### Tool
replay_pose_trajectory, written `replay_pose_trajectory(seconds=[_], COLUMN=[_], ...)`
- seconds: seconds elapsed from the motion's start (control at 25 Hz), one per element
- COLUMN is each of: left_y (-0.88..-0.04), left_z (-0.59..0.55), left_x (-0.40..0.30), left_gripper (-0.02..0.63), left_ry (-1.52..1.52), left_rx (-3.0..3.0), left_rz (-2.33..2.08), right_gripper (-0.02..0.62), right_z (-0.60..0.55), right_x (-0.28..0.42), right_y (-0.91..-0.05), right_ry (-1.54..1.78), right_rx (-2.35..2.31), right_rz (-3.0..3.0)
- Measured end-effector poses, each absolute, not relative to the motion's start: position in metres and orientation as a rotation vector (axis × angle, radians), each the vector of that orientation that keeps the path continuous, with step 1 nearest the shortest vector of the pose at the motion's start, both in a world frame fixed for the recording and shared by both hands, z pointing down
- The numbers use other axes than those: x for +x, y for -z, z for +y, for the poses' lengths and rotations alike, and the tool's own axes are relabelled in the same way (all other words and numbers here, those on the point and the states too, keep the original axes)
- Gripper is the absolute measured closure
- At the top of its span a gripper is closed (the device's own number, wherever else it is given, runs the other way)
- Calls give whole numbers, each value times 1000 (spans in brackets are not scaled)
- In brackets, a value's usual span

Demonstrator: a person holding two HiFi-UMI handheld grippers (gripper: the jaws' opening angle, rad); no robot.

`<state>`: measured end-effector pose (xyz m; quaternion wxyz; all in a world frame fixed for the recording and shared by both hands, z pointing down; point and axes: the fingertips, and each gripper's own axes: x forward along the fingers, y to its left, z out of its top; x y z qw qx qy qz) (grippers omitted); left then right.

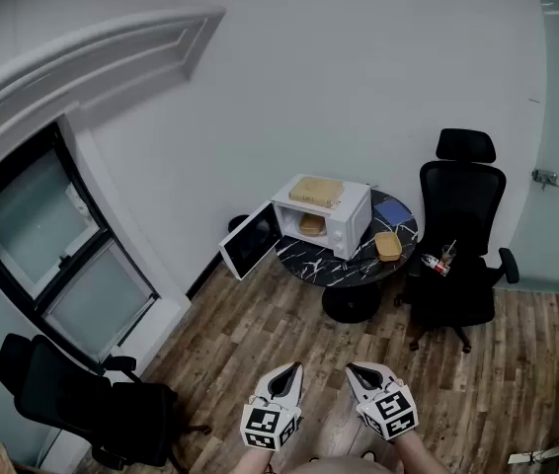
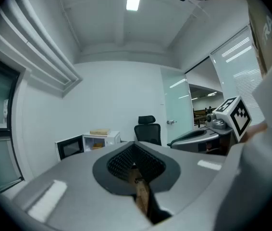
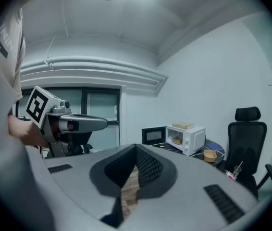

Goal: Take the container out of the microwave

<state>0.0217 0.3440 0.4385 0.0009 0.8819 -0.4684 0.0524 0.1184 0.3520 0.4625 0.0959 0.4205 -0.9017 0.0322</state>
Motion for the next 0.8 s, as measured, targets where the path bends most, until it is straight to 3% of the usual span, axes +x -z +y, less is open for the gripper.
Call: replay_pose_trajectory(seconds=[0.8], left_y=[-439], left_z=[323], left_x=[-41], left_gripper=[601], left_ry=[-136], left_rx=[2721], left_rz=[-1540], right_gripper=[589], right_z=[322], right_x=[61], right_y=[-455], right_ry=[-30], right_rx=[1174], right_rz=[-2651])
